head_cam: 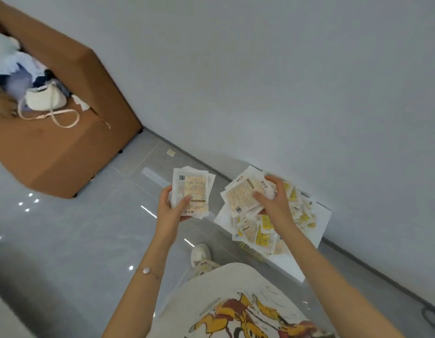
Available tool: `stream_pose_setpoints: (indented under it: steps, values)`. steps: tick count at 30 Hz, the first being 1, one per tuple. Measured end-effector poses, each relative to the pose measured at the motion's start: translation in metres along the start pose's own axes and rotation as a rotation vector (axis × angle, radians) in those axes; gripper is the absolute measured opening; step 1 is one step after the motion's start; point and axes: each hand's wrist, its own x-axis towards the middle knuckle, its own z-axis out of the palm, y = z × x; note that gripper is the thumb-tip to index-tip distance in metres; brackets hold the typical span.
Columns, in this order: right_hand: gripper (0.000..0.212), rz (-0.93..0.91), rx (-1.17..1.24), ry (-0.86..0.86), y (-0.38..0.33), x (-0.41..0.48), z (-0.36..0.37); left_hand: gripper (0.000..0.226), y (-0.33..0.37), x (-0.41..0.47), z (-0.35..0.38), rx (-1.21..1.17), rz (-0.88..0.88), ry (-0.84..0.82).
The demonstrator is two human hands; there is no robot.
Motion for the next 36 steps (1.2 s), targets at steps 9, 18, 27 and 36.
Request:
stream_pose_setpoints:
  steps: [9,18,27,36]
  values:
    - [0.045,-0.078,-0.187,-0.388,-0.030,-0.028,0.177,0.045,-0.002,-0.034,-0.167,-0.190,0.052,0.321]
    - [0.047,-0.135,-0.337,-0.696,-0.030,-0.074,0.413,0.049,-0.010,-0.050,-0.350,-0.339,0.035,0.559]
    - [0.043,-0.062,-0.408,-0.916,-0.014,-0.101,0.591,0.051,-0.011,-0.066,-0.484,-0.504,0.047,0.876]
    - [0.044,-0.090,-0.515,-1.157,-0.016,-0.099,0.752,0.047,-0.024,-0.063,-0.574,-0.734,0.071,1.202]
